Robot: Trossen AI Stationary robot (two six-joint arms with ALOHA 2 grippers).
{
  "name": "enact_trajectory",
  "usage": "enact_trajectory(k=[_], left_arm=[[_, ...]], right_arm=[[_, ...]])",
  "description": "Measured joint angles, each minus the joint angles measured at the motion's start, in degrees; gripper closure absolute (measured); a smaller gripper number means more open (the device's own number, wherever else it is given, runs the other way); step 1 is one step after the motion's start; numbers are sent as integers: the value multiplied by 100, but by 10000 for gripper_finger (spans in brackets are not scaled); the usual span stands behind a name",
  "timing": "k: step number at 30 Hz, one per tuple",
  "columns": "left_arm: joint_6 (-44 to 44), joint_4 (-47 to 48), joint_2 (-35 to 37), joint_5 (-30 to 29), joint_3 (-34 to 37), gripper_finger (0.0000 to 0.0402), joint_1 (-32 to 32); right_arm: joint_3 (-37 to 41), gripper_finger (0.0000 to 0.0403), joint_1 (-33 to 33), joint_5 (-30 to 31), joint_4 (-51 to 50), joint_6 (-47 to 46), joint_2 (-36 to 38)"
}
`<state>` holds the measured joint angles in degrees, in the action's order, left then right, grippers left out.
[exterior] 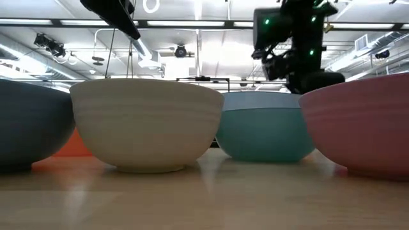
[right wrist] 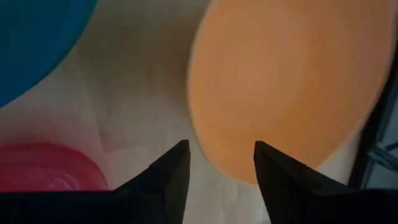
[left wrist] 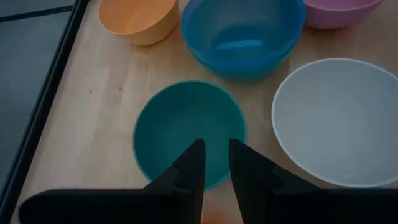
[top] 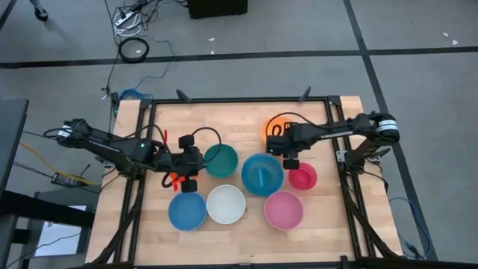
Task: Nest bowls inside each other
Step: Stack the orange bowl on top of the light blue bowl
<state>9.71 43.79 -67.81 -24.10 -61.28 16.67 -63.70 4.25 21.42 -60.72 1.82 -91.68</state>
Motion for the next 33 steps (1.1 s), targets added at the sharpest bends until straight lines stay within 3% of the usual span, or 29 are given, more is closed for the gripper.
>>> enact_trajectory(k=[15,23,28,33], left_arm=[[147,92,0,15,0,321,0],[149,96,0,15,0,321,0],[149,95,0,15,0,321,0],[149,92,0,13,0,321,0]], right_arm=[[13,245,562,-523,779,300,-295],[528,252,720,-764,1333,144,-293],[879,288,728,-850,1457,-115,-289],[977,353,725,-869,1465,-172,-286]])
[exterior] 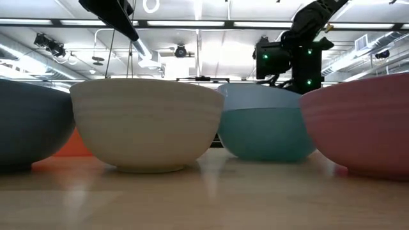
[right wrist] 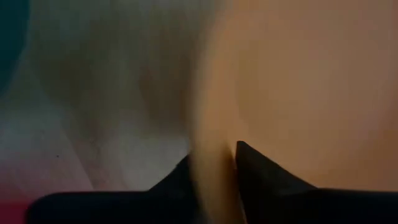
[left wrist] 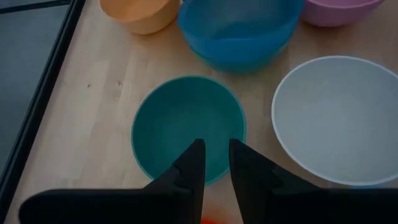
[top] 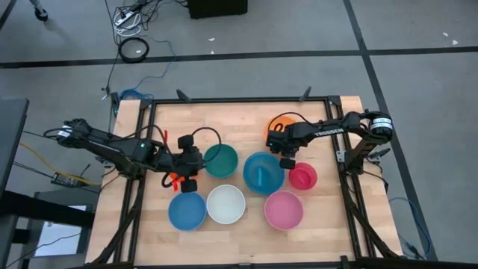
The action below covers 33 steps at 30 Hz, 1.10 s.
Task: Nest bowls inside each other
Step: Stack the orange bowl on top of the light blue bowl
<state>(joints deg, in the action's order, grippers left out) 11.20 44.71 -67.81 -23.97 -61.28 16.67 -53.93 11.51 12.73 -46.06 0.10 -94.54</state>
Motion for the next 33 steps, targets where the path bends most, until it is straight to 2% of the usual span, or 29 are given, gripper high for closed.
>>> enact_trajectory(k=[4,8,13,17,23,29,33], left_arm=[[2,-7,0,0,0,321,0],[2,-17,0,-2,0,321,0],[2,-12,0,-5,0,321,0],[2,-17,0,-19,0,321,0],[4,-32,0,-175,0,321,0],[0,-159,0,-216,0,321,0],[-24,-249,0,-237,0,321,0]], right_arm=[[0,396,0,35,1,3,2],[2,396,-2,241,-33,-51,3],[5,401,-28,965,-304,-237,223],[-33,401,-18,1084,-427,-451,697],[-37,402,-202,1034,-358,-924,1778],[-39,402,-902,424,584,-1495,2751],[-44,403,-1566,356,1652,-1706,2940]])
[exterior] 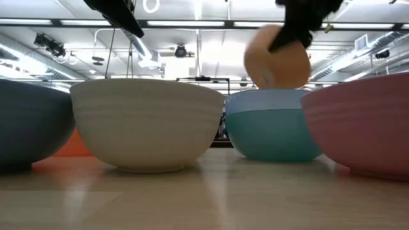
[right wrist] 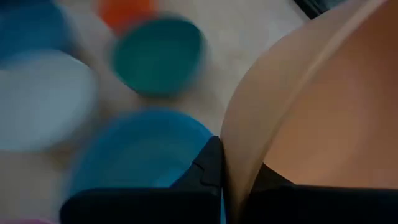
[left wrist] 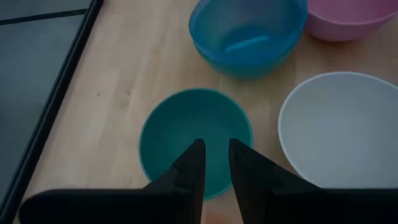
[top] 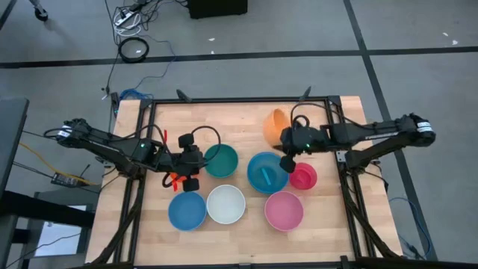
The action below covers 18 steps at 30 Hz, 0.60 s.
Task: Nest bowls inside each other
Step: Stack the orange bowl on top of the light blue bowl
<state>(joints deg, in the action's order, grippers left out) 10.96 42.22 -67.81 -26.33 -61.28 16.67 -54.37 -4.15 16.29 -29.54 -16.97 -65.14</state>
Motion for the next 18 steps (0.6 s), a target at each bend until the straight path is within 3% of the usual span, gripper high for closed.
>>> enact_trajectory(k=[8,18], left_arm=[[-7,-86,0,-19,0,321,0],[-15,-84,0,-21,0,321,0]], right_arm=[[-4,403,-955,9,1461,-250,-556],[-4,403,-1618,44,1510,-1108,-1319]])
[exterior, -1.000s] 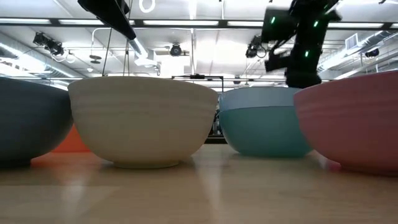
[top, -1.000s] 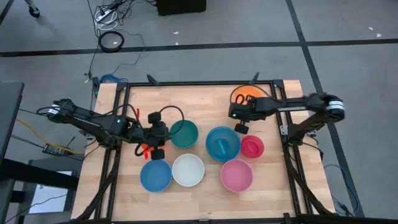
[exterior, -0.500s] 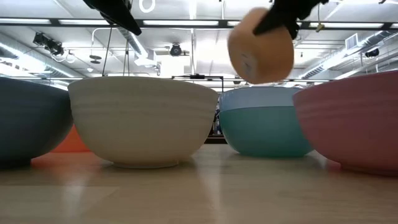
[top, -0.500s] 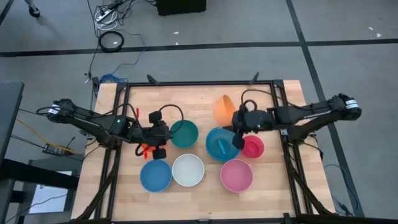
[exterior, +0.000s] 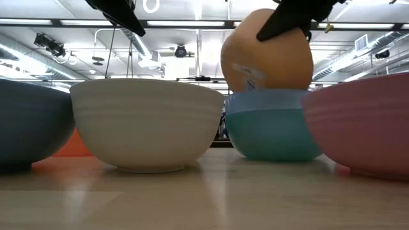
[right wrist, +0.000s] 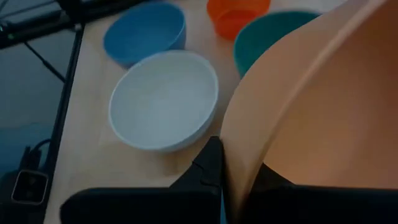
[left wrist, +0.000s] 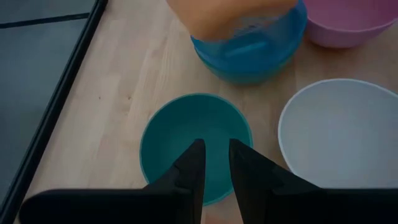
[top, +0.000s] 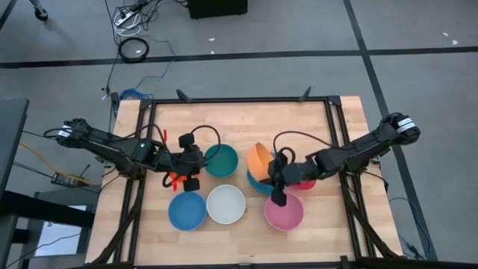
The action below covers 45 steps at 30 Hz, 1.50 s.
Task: Nest bowls inside each other
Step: Stack the orange bowl on top of the light blue bowl, then stack the dark green bowl on top of the orange bowl
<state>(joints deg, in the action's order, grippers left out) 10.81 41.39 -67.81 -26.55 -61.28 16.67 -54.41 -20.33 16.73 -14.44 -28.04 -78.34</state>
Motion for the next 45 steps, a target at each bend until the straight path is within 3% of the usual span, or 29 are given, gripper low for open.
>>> enact_trajectory(k=[17,27,31,34,45], left_arm=[[0,-127,0,-4,0,321,0],[-4,-125,0,-131,0,321,-15],[-4,-106,0,-131,0,321,-15],[0,-42,0,-131,0,321,-15],[-151,696,-2,402,60,321,-15]], right_arm=[[0,395,-99,-133,-870,-629,-123],[0,277,-105,-155,-1132,-1144,-123],[0,248,-174,-81,-1142,-1243,-35],[0,245,-355,323,-1126,-1286,153],[0,257,-1608,3058,-1157,-1284,1155]])
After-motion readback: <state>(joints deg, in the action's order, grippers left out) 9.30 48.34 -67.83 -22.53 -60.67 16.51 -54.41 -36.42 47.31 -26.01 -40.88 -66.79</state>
